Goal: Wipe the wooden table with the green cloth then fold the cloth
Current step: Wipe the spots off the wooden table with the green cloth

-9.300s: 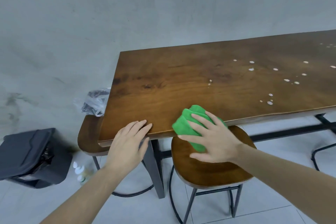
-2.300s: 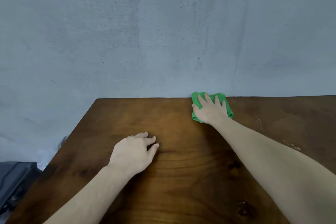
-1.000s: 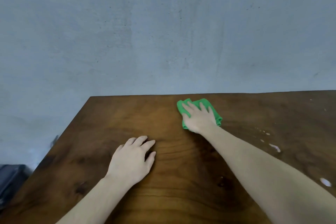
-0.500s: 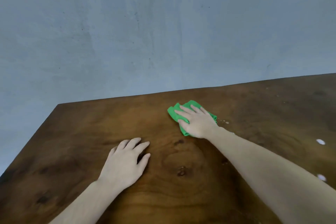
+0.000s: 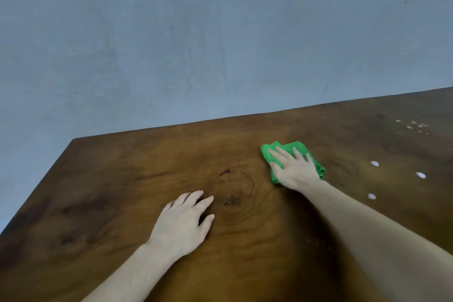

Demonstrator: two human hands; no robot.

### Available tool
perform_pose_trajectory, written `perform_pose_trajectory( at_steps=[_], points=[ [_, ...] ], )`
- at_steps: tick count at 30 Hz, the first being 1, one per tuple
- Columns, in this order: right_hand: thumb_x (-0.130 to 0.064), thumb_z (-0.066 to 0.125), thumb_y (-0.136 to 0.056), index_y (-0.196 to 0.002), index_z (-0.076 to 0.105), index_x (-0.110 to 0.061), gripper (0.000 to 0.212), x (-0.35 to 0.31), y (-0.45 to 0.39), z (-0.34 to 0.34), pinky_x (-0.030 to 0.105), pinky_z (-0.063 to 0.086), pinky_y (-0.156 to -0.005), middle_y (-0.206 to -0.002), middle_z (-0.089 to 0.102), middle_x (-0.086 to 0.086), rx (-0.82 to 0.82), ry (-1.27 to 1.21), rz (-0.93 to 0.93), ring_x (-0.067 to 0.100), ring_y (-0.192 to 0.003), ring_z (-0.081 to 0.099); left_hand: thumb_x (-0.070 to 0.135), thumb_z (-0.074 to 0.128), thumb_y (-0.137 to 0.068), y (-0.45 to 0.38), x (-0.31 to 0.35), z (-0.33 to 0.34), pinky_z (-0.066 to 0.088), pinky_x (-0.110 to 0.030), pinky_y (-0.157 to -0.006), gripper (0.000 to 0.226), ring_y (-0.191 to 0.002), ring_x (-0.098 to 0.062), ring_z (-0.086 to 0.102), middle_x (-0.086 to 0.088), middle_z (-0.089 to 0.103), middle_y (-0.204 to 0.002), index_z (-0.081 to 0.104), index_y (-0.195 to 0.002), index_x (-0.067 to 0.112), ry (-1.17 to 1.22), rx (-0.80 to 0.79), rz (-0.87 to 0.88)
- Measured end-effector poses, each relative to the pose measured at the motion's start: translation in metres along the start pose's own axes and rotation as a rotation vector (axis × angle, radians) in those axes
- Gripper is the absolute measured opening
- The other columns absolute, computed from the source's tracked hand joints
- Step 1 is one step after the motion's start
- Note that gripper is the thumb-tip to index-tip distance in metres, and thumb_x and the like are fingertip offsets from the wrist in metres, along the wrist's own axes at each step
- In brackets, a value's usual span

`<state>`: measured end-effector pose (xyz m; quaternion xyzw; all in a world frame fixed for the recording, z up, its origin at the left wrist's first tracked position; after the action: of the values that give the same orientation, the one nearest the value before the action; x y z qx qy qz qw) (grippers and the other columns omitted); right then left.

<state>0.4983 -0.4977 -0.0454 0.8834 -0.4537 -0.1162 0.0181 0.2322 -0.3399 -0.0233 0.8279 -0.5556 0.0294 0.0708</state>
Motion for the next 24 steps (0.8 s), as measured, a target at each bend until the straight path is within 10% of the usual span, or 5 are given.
perform_pose_trajectory(
  at_steps=[7,12,19,24],
  points=[
    [-0.056,0.018,-0.105,-0.158,0.009,-0.052,0.054,-0.148,0.112,0.045,0.052,-0.006,-0.125,-0.168,0.003,-0.022,-0.076,0.062,-0.384,0.023,-0.157,-0.003,0.057,0.033,-0.097,0.08,-0.012,0.001,0.031,-0.033,-0.112,0.055,-0.14,-0.009,0.031,0.016,0.033,-0.153,0.034,-0.148,0.038,-0.014,0.059,-0.06],
    [-0.064,0.012,-0.103,-0.155,0.015,-0.055,0.053,-0.131,0.198,0.047,0.038,-0.013,-0.124,-0.165,0.004,-0.03,-0.055,0.067,-0.546,0.011,-0.156,-0.006,0.056,0.034,-0.097,0.128,-0.01,0.004,0.032,-0.032,-0.111,0.052,-0.139,-0.008,0.032,0.018,0.035,-0.151,0.039,-0.145,0.039,0.008,0.092,-0.031],
    [-0.087,-0.021,-0.073,-0.143,0.009,-0.067,0.078,0.008,0.242,0.03,0.026,-0.008,-0.123,-0.158,-0.001,-0.037,0.041,0.054,-0.241,0.004,-0.155,-0.001,0.062,0.017,-0.095,0.161,0.013,0.016,0.007,-0.031,-0.12,0.062,-0.149,-0.009,0.011,0.015,0.015,-0.162,0.019,-0.153,0.04,0.02,0.075,0.024],
    [-0.062,0.017,-0.103,-0.149,0.005,-0.064,0.048,0.022,0.22,0.027,0.048,0.001,-0.126,-0.166,0.003,-0.026,0.023,0.011,0.065,0.02,-0.157,0.004,0.059,0.019,-0.099,0.171,0.01,0.023,0.006,-0.033,-0.121,0.058,-0.15,-0.009,0.006,0.015,0.011,-0.163,0.017,-0.153,0.04,0.016,0.053,0.025]
  ],
)
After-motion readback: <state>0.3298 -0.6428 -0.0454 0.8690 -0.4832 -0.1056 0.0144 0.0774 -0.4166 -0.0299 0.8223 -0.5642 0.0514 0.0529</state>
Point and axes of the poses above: each hand's wrist, its own y-axis away from the middle knuckle, its own z-axis out of the palm, x = y × z, the point moved 7 cm from there along -y, towards the middle knuckle
